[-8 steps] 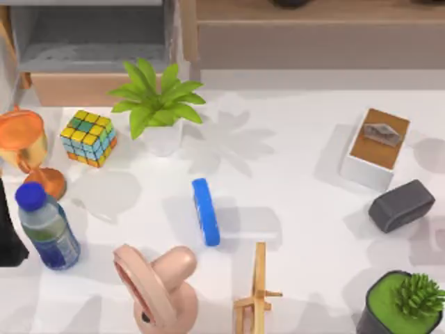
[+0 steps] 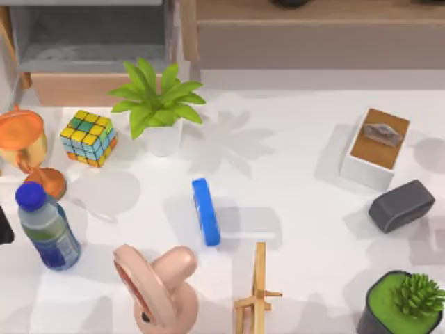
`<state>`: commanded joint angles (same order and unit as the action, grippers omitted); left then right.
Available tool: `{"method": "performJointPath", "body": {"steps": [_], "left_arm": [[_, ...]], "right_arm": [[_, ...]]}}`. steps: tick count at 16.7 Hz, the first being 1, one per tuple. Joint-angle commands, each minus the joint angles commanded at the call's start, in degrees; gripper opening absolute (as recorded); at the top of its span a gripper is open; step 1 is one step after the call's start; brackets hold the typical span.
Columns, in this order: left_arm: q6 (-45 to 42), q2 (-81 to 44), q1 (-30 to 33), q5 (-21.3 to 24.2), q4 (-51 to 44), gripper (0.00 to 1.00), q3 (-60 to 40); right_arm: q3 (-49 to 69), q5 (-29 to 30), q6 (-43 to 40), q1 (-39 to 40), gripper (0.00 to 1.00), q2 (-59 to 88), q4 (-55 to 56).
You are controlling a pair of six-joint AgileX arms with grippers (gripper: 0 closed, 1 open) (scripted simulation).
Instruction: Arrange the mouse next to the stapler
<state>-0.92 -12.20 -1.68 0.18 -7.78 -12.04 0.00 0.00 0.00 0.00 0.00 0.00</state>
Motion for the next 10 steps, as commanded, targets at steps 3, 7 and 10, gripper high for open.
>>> {"method": "performJointPath", "body": {"steps": [3, 7, 10], "left_arm": [[-0.91, -14.20, -1.93, 0.14, -7.90, 1.00, -14.01], [-2.39, -39.58, -4.93, 0.38, -20.63, 1.00, -38.50], [-3.57, -60.76, -7.40, 0.56, -30.87, 1.00, -58.72]], "right_arm": [[0.00, 0.00, 0.00, 0.00, 1.00, 0.00, 0.00], [0.00, 0.00, 0.00, 0.00, 1.00, 0.00, 0.00], [0.00, 0.00, 0.00, 0.00, 1.00, 0.00, 0.00]]}}
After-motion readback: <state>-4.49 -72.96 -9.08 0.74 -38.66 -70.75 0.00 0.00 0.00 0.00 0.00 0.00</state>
